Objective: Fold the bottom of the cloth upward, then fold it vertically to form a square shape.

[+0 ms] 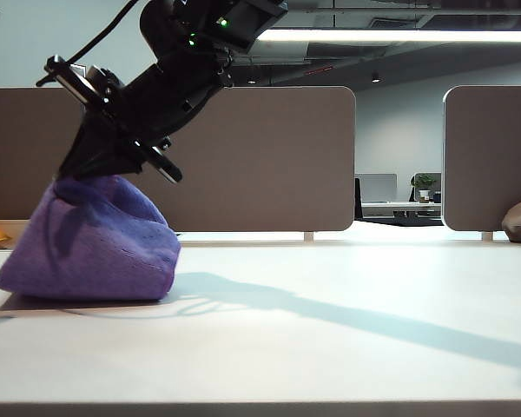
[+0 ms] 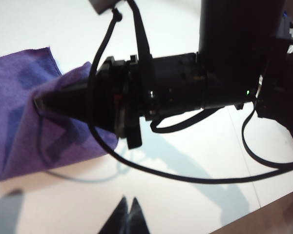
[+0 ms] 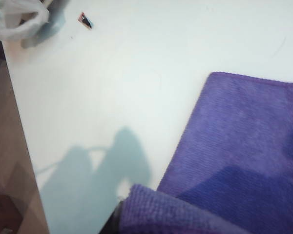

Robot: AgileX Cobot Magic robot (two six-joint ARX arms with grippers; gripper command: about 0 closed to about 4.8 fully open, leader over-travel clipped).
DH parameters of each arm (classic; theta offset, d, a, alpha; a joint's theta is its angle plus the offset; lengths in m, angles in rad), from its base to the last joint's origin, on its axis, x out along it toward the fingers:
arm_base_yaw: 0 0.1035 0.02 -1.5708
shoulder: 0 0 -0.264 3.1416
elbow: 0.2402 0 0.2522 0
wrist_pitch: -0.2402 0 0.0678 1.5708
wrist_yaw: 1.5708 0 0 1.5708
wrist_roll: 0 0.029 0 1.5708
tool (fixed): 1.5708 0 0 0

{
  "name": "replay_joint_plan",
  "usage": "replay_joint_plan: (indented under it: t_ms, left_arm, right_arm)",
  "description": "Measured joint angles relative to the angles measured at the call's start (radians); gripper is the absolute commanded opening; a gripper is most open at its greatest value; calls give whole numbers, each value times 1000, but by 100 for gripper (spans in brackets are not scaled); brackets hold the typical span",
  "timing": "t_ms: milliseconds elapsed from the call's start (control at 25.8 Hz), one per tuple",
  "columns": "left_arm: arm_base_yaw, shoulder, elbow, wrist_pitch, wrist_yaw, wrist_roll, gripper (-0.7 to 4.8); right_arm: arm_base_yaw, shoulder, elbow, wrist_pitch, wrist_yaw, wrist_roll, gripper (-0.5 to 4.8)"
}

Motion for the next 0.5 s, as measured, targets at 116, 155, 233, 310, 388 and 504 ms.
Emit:
replay_joint_plan:
  t_ms: [116, 155, 233, 310, 388, 504]
  left_arm:
    - [0, -11, 0, -11, 0, -3, -6]
    - [0, -13, 0, -14, 0, -4, -6]
    - [0, -12, 0, -18, 0, -4, -6]
    - [-1, -12, 0, -27, 0, -4, -6]
    - [-1, -12, 0, -29, 0, -4, -6]
    - [-1, -12, 0, -29, 0, -4, -6]
  right_arm:
    - [1, 0, 0, 48, -11, 9, -7]
    - [1, 0, 0, 59, -11, 16, -7]
    - [1, 0, 0, 97, -9, 35, -7]
    - [0, 0, 0, 134, -8, 38, -7]
    - [0, 0, 0, 146, 3, 39, -6]
    - [-3, 4, 0, 146, 20, 39, 29]
